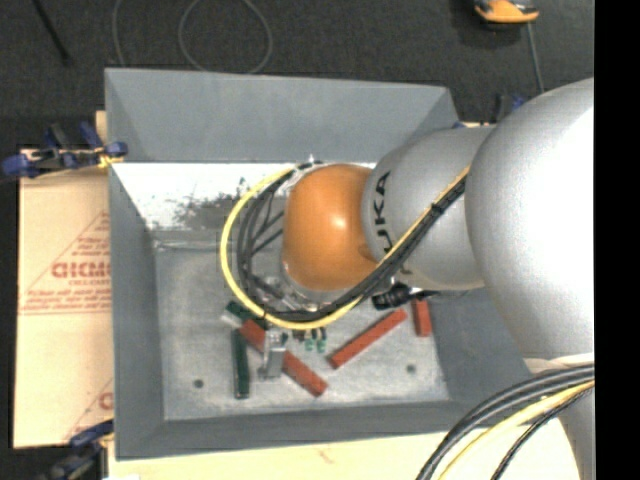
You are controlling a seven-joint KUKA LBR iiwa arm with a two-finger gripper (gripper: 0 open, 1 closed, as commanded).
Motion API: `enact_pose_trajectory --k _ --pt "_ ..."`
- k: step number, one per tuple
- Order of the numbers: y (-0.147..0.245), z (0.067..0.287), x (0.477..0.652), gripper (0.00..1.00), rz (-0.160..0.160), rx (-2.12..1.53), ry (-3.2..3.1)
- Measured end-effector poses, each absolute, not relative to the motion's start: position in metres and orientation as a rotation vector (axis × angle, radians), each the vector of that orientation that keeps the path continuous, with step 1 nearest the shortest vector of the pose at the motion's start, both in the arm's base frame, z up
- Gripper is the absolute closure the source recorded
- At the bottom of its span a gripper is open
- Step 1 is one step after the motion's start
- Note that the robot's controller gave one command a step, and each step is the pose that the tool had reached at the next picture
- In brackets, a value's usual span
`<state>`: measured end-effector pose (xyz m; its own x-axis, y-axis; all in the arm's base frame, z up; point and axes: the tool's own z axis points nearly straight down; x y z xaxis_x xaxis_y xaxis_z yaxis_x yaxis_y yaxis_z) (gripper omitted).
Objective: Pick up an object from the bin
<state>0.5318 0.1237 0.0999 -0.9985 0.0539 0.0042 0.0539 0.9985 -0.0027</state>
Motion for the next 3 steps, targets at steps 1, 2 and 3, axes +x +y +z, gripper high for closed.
enact_pose_trajectory --k 1,2,3 --pt "0.072 0.072 0.491 0.00 -0.001 0.522 -3.111" --pt "0.073 0.073 0.492 1.00 -0.004 0.517 -3.115" --pt "0.077 0.247 0.511 1.00 0.001 0.490 -3.116"
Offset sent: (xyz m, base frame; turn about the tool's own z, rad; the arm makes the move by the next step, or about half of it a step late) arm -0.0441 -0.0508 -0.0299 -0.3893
